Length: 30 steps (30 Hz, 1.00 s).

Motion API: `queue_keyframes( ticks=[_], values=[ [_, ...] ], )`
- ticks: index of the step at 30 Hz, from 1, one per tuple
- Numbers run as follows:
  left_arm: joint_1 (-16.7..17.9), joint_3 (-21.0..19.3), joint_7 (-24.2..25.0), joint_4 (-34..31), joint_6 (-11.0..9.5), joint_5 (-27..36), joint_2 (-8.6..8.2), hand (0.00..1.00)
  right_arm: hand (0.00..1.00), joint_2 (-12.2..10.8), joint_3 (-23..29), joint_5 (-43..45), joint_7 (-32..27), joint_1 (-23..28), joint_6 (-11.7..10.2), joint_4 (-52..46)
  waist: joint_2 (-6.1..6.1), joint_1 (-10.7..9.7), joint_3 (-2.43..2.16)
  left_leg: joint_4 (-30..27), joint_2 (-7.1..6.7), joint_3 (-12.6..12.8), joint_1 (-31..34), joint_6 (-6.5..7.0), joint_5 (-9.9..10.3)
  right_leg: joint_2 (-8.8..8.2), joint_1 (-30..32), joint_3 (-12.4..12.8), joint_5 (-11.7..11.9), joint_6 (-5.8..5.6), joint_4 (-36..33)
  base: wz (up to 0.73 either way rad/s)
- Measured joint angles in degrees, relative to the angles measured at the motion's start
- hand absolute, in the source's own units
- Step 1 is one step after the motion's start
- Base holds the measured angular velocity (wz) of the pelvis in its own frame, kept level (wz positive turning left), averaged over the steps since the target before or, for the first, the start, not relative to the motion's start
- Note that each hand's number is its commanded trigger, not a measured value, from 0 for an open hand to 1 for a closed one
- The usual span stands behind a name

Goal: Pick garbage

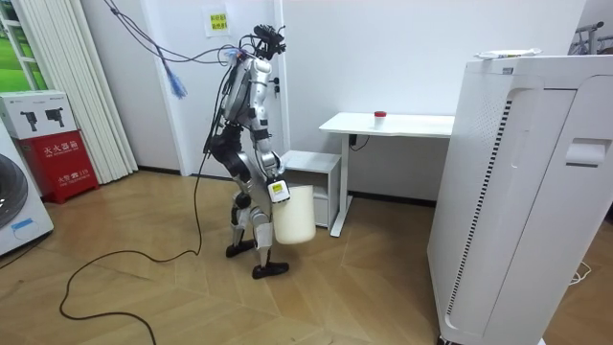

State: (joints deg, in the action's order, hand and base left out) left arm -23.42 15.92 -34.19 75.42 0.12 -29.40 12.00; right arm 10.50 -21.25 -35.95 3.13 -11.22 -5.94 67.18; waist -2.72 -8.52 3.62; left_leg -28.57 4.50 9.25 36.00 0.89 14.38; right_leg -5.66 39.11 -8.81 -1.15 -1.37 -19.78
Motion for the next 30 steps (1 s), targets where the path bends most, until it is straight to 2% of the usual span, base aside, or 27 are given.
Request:
queue_keyframes(
  ticks=[2, 6, 11, 14, 16, 19, 23, 28, 30],
  values=[
    [-0.31, -0.14, 0.02, -0.01, -0.07, -0.01, 0.00, 1.00, 1.00, 0.01, 0.02, 0.07, -0.43, -0.02, 0.00, -0.02, 0.03, 0.58, 0.05, 0.09, 0.10, 0.01, 0.00, 0.00, 0.00, 0.01, 0.00, -0.10, 0.01, 0.01, 0.00, 0.00],
    [-0.77, -0.53, -0.50, -0.12, -1.08, 1.93, 0.05, 1.00, 1.00, 0.30, 0.01, 0.07, -0.55, -0.21, -0.26, -0.09, 0.36, 0.96, 0.45, -0.05, 0.13, -0.05, 0.30, 0.00, 0.00, -0.14, 0.07, -0.72, 0.18, 0.21, -0.09, 0.02],
    [-1.03, -0.32, -1.45, -2.01, -4.59, 6.75, -0.72, 1.00, 1.00, 0.04, -0.01, 0.09, -0.42, -0.45, -0.87, -0.06, 0.42, 0.79, 0.56, 0.13, -0.01, -0.03, 0.56, 0.00, 0.01, -0.21, 0.26, -0.50, 0.57, 0.19, -0.14, 0.00],
    [-1.05, 0.82, -1.09, -4.83, -7.39, 10.02, -2.32, 1.00, 1.00, -0.87, 0.00, 0.20, -0.45, -0.69, -2.47, 0.13, 0.52, 0.95, 0.64, 0.23, -0.03, -0.01, 0.51, 0.01, 0.00, -0.27, 0.24, -0.62, 0.60, 0.23, -0.18, 0.00],
    [-0.54, 2.65, 0.37, -7.06, -9.71, 11.69, -3.93, 1.00, 1.00, -1.33, -0.16, 2.07, -0.45, -1.38, -3.34, 0.13, 0.63, 1.10, 0.76, 0.40, -0.09, 0.20, 0.29, 0.01, 0.00, -0.24, 0.27, -0.44, 0.61, 0.22, -0.29, -0.04],
    [0.59, 5.79, 3.26, -9.12, -11.81, 13.03, -6.59, 1.00, 1.00, -1.94, -2.16, 2.48, -0.14, -1.53, -4.57, 0.09, 0.54, 1.24, 0.76, 0.19, -0.14, 0.44, 0.12, 0.02, -0.01, -0.18, 0.38, -0.03, 0.61, 0.22, -0.33, -0.05],
    [2.46, 10.11, 9.24, -9.14, -13.05, 15.88, -9.39, 1.00, 1.00, -3.45, -4.54, 2.55, 1.80, -1.51, -4.69, 0.12, 0.26, 0.95, 0.74, 0.25, -0.11, 1.80, -0.72, 0.02, 0.00, -0.14, 0.34, 0.89, 0.65, 0.15, -0.41, -0.15],
    [2.50, 12.68, 14.80, -9.69, -13.37, 17.65, -11.39, 1.00, 1.00, -3.96, -5.03, 2.55, 4.07, -1.51, -4.44, 0.00, -0.35, 0.80, 0.64, -0.23, -0.07, 1.88, -0.74, 0.03, -0.01, -0.20, 0.23, 0.90, 0.66, 0.13, -0.47, 0.00],
    [2.41, 13.43, 17.15, -10.04, -13.37, 18.64, -11.71, 1.00, 1.00, -3.96, -5.01, 3.11, 4.09, -1.31, -4.15, -0.44, -0.67, 0.76, 0.61, -0.33, -0.12, 1.92, -0.72, 0.12, -0.06, -0.17, 0.24, 1.21, 0.75, 0.04, -0.50, 0.00]
  ],
)
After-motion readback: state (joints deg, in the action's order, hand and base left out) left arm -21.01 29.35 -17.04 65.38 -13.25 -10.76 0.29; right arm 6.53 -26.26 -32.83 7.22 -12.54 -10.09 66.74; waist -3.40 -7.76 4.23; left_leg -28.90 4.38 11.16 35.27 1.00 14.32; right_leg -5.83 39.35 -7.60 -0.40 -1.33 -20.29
